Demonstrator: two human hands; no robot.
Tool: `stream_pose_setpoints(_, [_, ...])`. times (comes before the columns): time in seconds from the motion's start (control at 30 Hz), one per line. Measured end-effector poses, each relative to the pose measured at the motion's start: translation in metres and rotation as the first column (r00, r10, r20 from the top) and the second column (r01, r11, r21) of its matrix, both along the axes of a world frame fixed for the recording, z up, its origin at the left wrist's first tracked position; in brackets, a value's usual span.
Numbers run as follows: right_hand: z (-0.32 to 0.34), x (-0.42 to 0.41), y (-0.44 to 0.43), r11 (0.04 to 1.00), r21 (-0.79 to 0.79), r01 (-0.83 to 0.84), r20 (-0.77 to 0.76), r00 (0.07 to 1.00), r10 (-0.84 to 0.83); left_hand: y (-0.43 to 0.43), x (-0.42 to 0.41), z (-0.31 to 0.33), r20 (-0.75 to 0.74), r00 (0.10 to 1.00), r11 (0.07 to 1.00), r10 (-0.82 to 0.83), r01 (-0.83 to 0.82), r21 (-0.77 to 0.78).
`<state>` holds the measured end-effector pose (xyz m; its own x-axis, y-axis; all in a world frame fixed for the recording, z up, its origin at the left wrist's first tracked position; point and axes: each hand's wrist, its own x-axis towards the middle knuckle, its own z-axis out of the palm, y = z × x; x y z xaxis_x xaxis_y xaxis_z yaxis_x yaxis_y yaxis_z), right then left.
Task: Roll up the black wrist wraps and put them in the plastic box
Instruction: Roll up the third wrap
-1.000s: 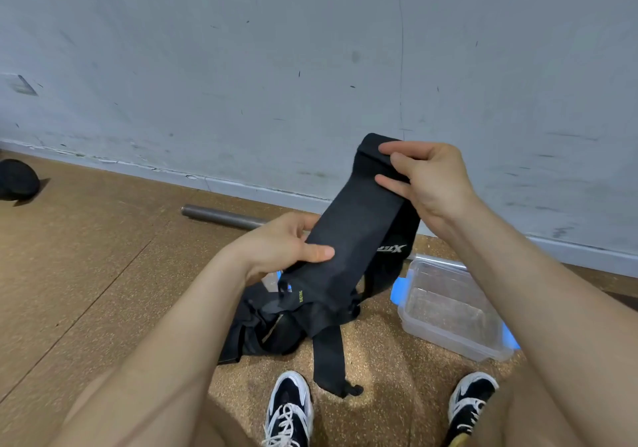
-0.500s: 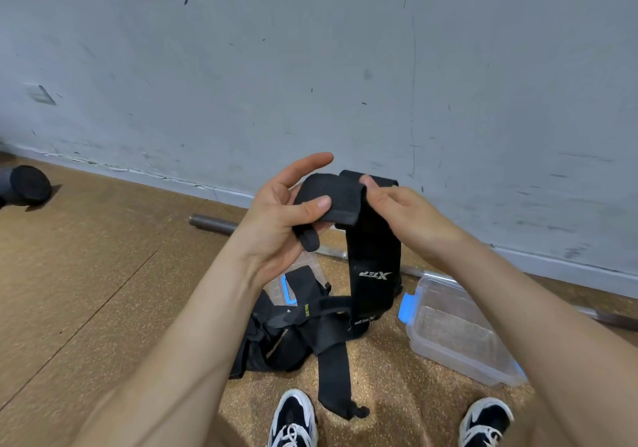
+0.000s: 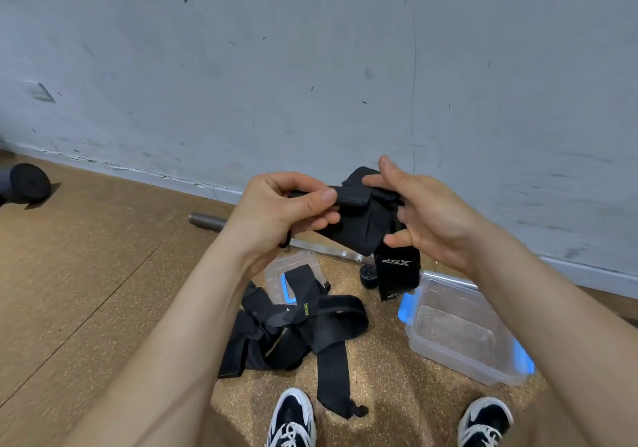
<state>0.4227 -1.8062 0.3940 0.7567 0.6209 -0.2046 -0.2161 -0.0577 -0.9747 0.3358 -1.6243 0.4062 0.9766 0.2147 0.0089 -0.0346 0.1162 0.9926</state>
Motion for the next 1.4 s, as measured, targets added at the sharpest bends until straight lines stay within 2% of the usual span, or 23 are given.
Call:
stream_pose_setpoints(0.13, [0.002,-0.005,0.0,0.973,0.22,0.066,-0.133,0.99,-0.037,-0.011,0.002,-0.002,0.013,1.0,0.995,0.026,-0.027,0.098])
stream_pose_setpoints(0.23, [0.003,-0.007,0.002,0.947,0.31,0.084,-0.123,0.991,-0.047,-0.014,0.005,-0.003,0.035,0.998,0.986,0.051,-0.056,0.157])
stream_pose_setpoints(0.43, [0.0,-0.008,0.003,0.953,0.286,0.099,-0.013,0.995,-0.1,-0.019,0.008,-0.005,0.038,0.998,0.979,0.056,-0.063,0.192])
stream_pose_setpoints(0.57, [-0.002,-0.005,0.004,0.96,0.248,0.128,0.04,0.989,-0.142,-0.02,0.008,-0.005,-0.024,1.0,0.983,0.008,-0.004,0.181])
stream_pose_setpoints(0.67, [-0.001,-0.002,0.001,0.961,0.236,0.145,0.03,0.987,-0.157,-0.012,0.006,0.001,-0.136,0.988,0.988,-0.074,0.091,0.121])
stream_pose_setpoints(0.77, [0.001,0.002,-0.005,0.956,0.263,0.131,-0.014,0.991,-0.132,0.007,0.004,0.006,-0.198,0.96,0.981,-0.196,0.191,-0.047])
stream_pose_setpoints(0.87, [0.005,0.002,-0.01,0.945,0.319,0.068,-0.073,0.996,-0.047,0.013,-0.001,0.005,-0.103,0.932,0.922,-0.347,0.32,-0.218])
stream_pose_setpoints(0.97, [0.007,-0.001,-0.012,0.944,0.33,-0.014,-0.085,0.995,0.044,0.014,-0.003,-0.003,0.026,0.83,0.811,-0.557,0.55,-0.2])
stream_pose_setpoints(1.0, [0.007,-0.001,-0.011,0.943,0.331,-0.028,-0.089,0.994,0.061,0.011,-0.003,-0.004,0.053,0.814,0.798,-0.579,0.579,-0.169])
stream_pose_setpoints(1.03, [0.007,-0.002,-0.011,0.941,0.335,-0.036,-0.097,0.993,0.073,0.007,-0.002,-0.005,0.063,0.828,0.817,-0.557,0.56,-0.141])
stream_pose_setpoints(1.17, [0.007,-0.004,-0.007,0.925,0.379,-0.027,-0.151,0.984,0.091,-0.003,0.002,-0.003,0.05,0.948,0.946,-0.315,0.318,-0.064])
stream_pose_setpoints(1.4, [0.0,-0.006,0.003,0.893,0.431,0.126,-0.256,0.967,-0.012,-0.012,0.008,-0.006,0.043,0.997,0.998,-0.062,0.06,0.033])
